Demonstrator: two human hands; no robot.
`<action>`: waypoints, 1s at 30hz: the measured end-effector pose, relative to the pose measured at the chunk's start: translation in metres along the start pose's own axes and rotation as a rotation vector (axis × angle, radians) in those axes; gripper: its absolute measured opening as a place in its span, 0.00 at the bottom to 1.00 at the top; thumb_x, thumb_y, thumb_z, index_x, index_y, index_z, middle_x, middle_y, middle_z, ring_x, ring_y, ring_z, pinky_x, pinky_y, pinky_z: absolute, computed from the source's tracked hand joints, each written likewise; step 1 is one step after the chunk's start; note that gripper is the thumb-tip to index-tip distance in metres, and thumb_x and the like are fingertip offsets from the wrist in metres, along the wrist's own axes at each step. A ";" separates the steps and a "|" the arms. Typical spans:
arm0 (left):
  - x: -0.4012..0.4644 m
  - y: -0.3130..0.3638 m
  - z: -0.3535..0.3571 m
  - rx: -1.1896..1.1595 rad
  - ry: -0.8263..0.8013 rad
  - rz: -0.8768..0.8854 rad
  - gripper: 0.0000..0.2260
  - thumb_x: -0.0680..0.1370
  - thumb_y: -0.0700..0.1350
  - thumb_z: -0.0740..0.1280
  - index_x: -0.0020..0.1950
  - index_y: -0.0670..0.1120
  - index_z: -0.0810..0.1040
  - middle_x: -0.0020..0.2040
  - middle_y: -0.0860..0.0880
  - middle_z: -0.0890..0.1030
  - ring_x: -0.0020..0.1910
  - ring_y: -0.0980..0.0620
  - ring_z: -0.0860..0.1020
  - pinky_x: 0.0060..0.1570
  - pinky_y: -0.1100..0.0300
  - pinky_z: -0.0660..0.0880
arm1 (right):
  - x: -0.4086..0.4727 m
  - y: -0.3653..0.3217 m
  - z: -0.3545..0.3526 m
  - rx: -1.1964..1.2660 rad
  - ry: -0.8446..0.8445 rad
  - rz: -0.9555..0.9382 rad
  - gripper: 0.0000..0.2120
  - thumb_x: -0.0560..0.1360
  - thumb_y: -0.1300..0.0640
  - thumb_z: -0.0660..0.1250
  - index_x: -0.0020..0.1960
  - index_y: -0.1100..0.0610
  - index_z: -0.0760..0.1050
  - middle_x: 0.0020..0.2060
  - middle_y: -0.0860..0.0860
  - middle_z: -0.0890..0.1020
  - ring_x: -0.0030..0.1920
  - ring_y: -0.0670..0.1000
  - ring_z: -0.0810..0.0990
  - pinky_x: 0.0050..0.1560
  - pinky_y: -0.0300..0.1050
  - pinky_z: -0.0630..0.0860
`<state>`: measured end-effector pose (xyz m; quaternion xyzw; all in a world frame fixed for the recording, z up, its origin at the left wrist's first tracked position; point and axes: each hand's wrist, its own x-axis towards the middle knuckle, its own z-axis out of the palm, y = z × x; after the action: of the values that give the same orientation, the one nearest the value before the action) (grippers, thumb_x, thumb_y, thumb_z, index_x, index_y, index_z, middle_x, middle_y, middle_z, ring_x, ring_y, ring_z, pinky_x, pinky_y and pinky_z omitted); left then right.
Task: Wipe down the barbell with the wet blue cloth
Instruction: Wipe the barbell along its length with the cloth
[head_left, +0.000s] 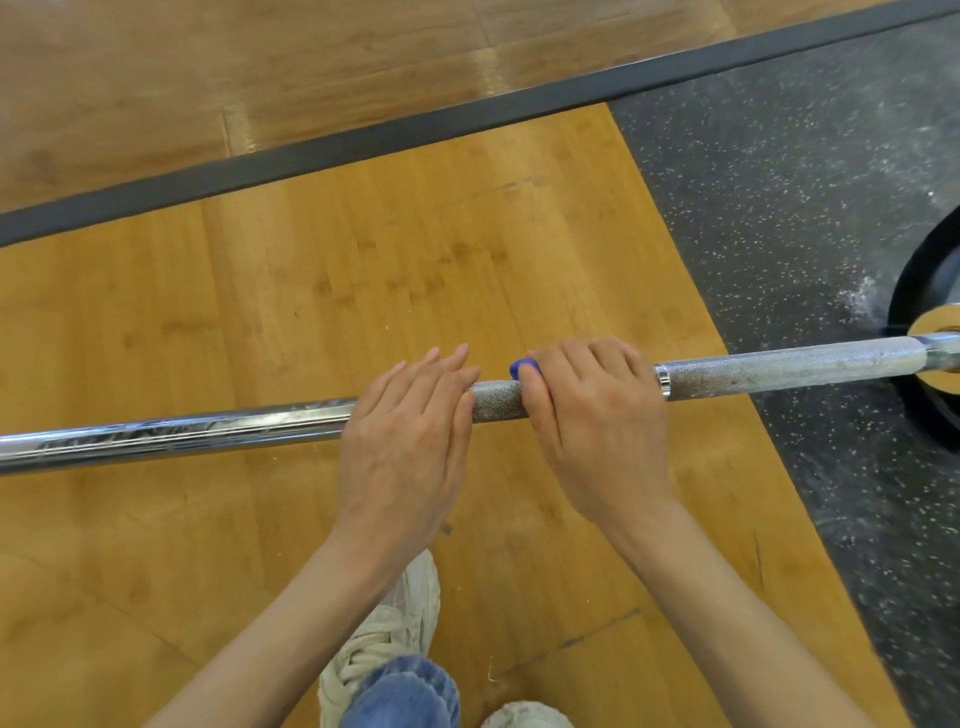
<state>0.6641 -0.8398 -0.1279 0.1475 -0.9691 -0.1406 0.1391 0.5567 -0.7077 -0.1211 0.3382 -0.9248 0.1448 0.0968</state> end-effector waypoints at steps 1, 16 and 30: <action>-0.003 0.001 0.000 0.004 -0.005 0.002 0.18 0.87 0.46 0.54 0.64 0.44 0.81 0.68 0.48 0.80 0.70 0.48 0.76 0.72 0.52 0.67 | 0.016 -0.004 -0.007 -0.024 -0.116 0.087 0.22 0.84 0.51 0.53 0.36 0.55 0.74 0.30 0.50 0.74 0.38 0.57 0.75 0.40 0.48 0.64; -0.039 0.008 -0.005 0.103 -0.093 0.053 0.24 0.86 0.47 0.50 0.81 0.41 0.62 0.82 0.46 0.60 0.82 0.46 0.53 0.80 0.49 0.48 | -0.030 -0.011 0.004 -0.031 0.067 0.001 0.18 0.83 0.51 0.56 0.37 0.54 0.73 0.32 0.50 0.75 0.37 0.56 0.73 0.56 0.54 0.74; -0.030 0.009 -0.003 0.091 -0.085 0.037 0.22 0.86 0.47 0.51 0.80 0.43 0.65 0.81 0.48 0.63 0.81 0.47 0.57 0.80 0.51 0.50 | -0.007 -0.011 0.008 -0.003 0.111 0.091 0.21 0.78 0.53 0.56 0.26 0.53 0.67 0.21 0.52 0.73 0.28 0.55 0.63 0.34 0.46 0.61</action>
<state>0.6903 -0.8219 -0.1293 0.1297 -0.9821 -0.0997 0.0935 0.5686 -0.7141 -0.1286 0.2871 -0.9326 0.1662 0.1419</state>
